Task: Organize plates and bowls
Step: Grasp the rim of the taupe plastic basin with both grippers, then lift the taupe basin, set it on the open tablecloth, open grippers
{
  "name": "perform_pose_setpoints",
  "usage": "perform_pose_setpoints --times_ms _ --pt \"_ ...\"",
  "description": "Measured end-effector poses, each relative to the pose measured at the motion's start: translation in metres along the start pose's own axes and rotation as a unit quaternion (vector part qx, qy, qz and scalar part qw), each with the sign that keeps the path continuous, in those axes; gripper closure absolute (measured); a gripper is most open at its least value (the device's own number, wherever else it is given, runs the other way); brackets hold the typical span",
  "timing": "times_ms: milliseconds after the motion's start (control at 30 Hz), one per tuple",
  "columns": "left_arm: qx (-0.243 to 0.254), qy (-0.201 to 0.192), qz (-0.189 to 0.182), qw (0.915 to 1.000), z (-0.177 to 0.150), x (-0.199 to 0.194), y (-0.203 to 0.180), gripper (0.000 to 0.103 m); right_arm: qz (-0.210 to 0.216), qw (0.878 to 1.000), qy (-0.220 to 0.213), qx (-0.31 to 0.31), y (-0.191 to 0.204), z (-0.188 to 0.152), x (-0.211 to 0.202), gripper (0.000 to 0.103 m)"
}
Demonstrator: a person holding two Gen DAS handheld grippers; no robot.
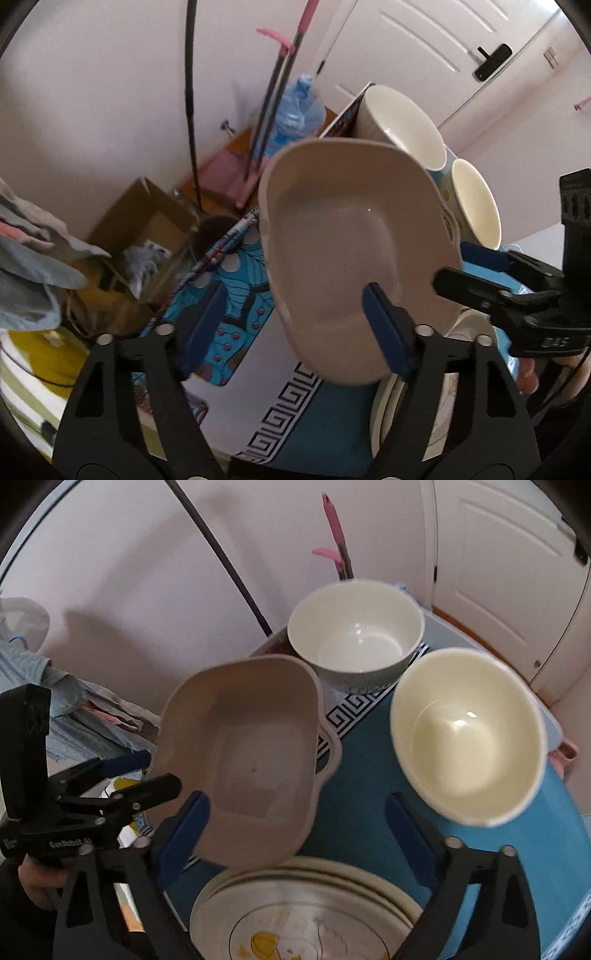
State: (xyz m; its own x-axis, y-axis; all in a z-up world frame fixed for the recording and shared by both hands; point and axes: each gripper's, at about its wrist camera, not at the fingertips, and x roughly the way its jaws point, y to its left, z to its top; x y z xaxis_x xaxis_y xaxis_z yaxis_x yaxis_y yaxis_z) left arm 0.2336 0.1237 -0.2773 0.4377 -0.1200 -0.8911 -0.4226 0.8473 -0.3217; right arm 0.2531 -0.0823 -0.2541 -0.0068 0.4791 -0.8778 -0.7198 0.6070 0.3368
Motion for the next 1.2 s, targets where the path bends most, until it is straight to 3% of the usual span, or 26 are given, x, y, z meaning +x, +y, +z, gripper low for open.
perform_pose_setpoints --times_ms 67,133,200,300,400,667,833,1033,1200 --pt "0.001 0.01 -0.004 0.9999 0.004 0.009 -0.002 0.047 0.0 1.0 0.01 0.003 -0.002 0.003 0.008 0.033" --pt "0.002 0.023 -0.008 0.9997 0.006 0.017 -0.002 0.07 -0.002 1.0 0.016 0.005 -0.002 0.005 0.012 0.043" --pt "0.001 0.034 -0.009 0.9994 0.008 0.023 -0.002 0.081 -0.002 1.0 0.024 0.005 -0.002 0.007 0.016 0.055" --pt "0.005 0.04 -0.008 0.9991 0.009 0.025 -0.002 0.09 -0.001 0.999 0.036 0.007 -0.001 0.007 0.022 0.079" --pt "0.011 0.038 -0.002 0.9992 0.011 0.024 -0.002 0.09 -0.012 0.999 0.034 0.004 0.0 0.007 0.023 0.087" --pt "0.047 0.012 0.011 0.9988 0.017 -0.003 -0.009 0.09 -0.018 1.0 0.009 0.009 0.01 0.003 0.009 0.089" --pt "0.081 -0.007 0.003 0.9966 0.018 -0.032 -0.025 0.09 -0.026 0.999 -0.034 0.025 0.015 -0.01 -0.029 0.089" --pt "0.142 -0.021 -0.027 0.9892 0.009 -0.066 -0.075 0.09 -0.046 0.992 -0.096 0.067 0.011 -0.044 -0.097 0.089" --pt "0.205 -0.022 -0.061 0.9767 -0.019 -0.078 -0.14 0.09 -0.086 0.98 -0.138 0.11 -0.009 -0.096 -0.159 0.089"
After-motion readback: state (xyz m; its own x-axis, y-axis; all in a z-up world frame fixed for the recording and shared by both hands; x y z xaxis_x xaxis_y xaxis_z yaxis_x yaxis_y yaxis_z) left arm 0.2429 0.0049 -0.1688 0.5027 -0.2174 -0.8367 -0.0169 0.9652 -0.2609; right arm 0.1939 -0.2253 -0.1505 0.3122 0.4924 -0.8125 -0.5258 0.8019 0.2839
